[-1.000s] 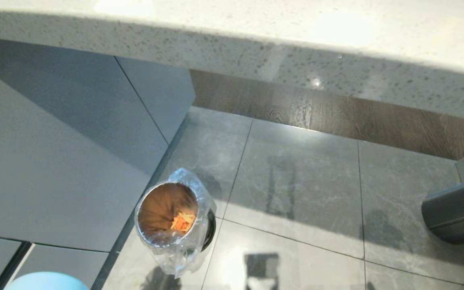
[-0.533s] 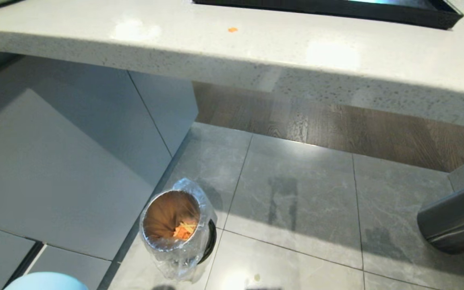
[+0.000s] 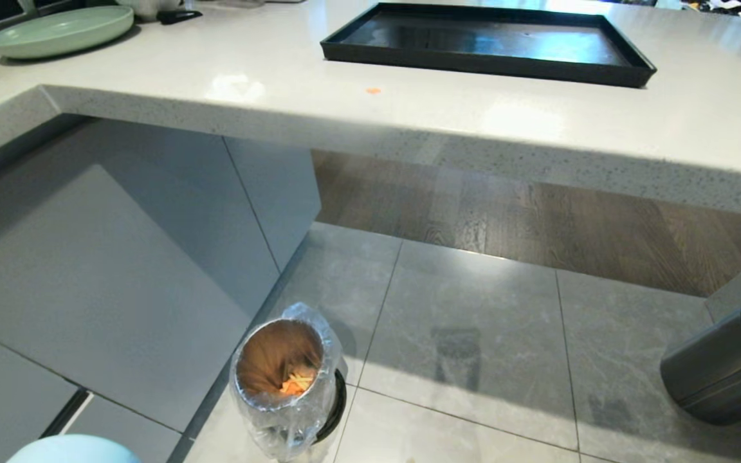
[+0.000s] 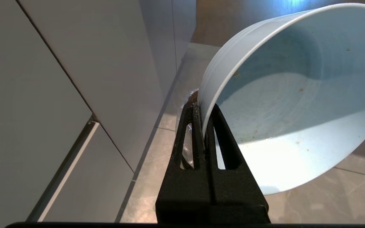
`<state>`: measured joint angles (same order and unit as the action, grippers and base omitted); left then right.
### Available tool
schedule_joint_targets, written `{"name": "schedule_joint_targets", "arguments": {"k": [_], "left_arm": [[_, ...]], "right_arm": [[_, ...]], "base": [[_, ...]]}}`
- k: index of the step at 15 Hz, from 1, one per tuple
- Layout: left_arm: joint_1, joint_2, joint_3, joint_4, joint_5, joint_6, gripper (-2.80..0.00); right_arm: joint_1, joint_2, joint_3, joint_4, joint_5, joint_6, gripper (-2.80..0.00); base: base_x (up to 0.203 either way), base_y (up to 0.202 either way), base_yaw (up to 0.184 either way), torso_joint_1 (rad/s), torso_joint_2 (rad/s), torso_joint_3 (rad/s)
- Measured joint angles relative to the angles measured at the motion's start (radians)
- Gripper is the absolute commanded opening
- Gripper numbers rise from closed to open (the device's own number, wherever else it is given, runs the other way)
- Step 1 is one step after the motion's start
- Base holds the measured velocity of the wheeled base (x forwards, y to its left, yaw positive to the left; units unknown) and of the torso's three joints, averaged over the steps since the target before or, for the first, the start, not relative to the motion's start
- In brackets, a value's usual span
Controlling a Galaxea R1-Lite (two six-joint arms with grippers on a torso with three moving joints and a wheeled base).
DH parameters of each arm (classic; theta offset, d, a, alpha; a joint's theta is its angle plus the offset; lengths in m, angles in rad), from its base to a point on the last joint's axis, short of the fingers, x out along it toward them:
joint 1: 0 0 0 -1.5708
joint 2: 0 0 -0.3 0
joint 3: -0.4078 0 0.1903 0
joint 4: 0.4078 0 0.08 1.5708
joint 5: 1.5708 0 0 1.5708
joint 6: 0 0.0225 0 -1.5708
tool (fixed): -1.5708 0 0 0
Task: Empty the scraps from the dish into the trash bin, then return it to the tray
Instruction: Put the bowl back to the table
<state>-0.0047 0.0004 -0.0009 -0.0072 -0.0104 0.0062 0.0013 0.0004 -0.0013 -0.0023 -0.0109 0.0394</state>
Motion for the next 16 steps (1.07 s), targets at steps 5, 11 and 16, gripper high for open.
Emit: {"name": "schedule_joint_targets", "arguments": {"k": [5, 11, 16], "left_arm": [[0.0, 0.0, 0.0, 0.0, 0.0, 0.0, -2.8], [0.0, 0.0, 0.001, 0.0, 0.001, 0.001, -2.8], [0.0, 0.0, 0.001, 0.0, 0.001, 0.0, -2.8]], "right_arm": [[0.0, 0.0, 0.0, 0.0, 0.0, 0.0, -2.8], [0.0, 0.0, 0.0, 0.0, 0.0, 0.0, -2.8], [0.0, 0.0, 0.001, 0.0, 0.0, 0.0, -2.8]], "base": [[0.0, 0.0, 0.0, 0.0, 0.0, 0.198], [0.0, 0.0, 0.0, 0.0, 0.0, 0.056], [0.0, 0.0, 0.0, 0.004, 0.0, 0.053]]}}
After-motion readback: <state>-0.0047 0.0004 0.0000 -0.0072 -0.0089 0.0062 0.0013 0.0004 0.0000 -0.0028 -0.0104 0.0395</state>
